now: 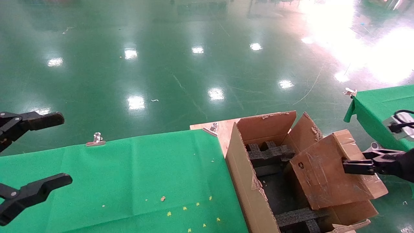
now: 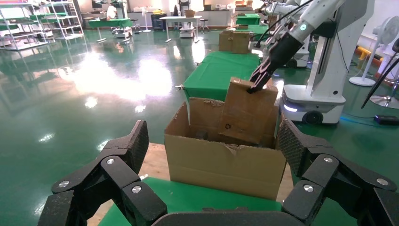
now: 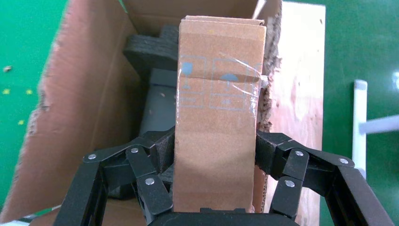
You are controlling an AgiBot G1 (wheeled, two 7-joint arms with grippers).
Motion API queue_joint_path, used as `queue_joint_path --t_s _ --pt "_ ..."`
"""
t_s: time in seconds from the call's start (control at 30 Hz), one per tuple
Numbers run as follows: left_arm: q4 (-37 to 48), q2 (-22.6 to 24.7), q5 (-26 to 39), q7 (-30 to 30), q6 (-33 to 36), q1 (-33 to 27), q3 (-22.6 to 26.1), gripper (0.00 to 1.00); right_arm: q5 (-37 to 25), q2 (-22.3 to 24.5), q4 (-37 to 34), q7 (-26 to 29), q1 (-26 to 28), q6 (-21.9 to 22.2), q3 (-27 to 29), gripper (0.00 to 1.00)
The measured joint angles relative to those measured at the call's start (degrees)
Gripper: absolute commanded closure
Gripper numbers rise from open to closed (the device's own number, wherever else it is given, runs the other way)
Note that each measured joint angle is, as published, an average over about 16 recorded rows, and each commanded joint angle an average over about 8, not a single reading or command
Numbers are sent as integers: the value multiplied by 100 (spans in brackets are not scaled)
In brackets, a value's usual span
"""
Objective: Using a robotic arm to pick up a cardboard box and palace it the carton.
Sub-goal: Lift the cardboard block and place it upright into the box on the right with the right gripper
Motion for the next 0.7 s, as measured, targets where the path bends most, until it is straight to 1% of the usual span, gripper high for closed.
queue_joint_path --t_s 0.23,0.47,0.7 --pt "0 0 0 0 0 0 0 0 -277 -310 7 791 -242 393 -277 100" --pt "0 0 0 0 0 0 0 0 -603 -635 71 1644 -538 880 -561 100" --pt "0 0 0 0 0 0 0 0 -787 -939 113 2181 -841 1513 -794 100"
